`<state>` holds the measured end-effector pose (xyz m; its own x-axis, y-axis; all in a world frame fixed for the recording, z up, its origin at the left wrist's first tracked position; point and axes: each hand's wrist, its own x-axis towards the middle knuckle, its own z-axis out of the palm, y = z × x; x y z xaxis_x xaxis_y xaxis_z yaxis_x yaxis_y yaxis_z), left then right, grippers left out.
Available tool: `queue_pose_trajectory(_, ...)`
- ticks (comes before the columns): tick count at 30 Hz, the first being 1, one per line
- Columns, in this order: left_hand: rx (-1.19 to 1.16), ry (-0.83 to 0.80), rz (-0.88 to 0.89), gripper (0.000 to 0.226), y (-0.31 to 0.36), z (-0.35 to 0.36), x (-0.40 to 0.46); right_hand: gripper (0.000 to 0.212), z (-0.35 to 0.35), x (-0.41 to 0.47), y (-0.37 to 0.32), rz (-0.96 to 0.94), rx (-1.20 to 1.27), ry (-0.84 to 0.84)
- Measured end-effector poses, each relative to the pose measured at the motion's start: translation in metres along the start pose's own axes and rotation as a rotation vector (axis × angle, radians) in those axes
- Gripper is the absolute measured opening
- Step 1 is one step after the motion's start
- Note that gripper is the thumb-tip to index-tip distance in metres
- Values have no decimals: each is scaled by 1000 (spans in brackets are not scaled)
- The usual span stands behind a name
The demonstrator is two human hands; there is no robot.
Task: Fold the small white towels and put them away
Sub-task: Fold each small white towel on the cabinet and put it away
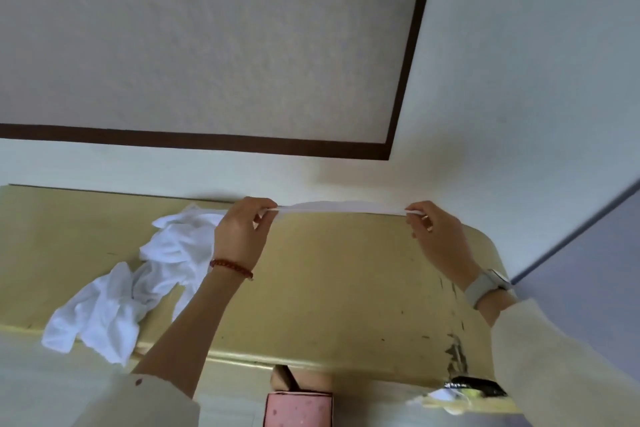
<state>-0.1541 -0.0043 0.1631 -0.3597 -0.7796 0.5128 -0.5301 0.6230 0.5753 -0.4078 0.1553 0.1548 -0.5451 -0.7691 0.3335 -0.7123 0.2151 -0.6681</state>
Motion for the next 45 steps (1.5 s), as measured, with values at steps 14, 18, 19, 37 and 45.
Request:
queue_pose_trajectory(14,36,-948,-420,20,-90,60,-170,27,73,-196,81,580,-131,-681)
queue_pose_trajectory(18,-86,-795,-529,11,-93,68,-160,25,82,-185,84,592,-125,-503)
queue_pose_trajectory(19,-118,-754,-552,9,-94,71,-154,23,85,-178,85,605,-109,-438)
queue_pose_trajectory(37,-139,-502,-733,12,-117,171,-106,10,142,-99,140,737,-26,-94)
queue_pose_trajectory(45,54,-517,-601,11,-118,177,-110,18,149,-105,145,644,-181,-113)
